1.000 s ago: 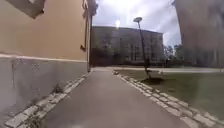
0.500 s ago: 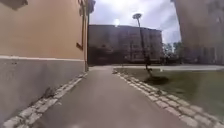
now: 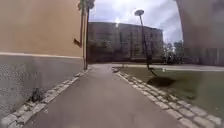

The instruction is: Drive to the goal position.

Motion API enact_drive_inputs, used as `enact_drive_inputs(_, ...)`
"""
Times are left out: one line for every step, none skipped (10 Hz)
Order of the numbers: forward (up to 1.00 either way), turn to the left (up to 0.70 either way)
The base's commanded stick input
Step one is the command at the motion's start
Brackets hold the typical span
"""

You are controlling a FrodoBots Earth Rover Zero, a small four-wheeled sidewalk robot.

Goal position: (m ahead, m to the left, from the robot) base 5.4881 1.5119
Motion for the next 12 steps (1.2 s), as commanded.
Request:
enact_drive_inputs(0.70, 0.04)
enact_drive_inputs(0.70, 0.04)
enact_drive_inputs(0.70, 0.04)
enact_drive_inputs(0.70, 0.04)
enact_drive_inputs(0.70, 0.04)
enact_drive_inputs(0.70, 0.04)
enact_drive_inputs(0.70, 0.04)
enact_drive_inputs(0.70, 0.04)
enact_drive_inputs(0.70, 0.04)
enact_drive_inputs(0.70, 0.04)
enact_drive_inputs(0.70, 0.04)
enact_drive_inputs(0.70, 0.04)
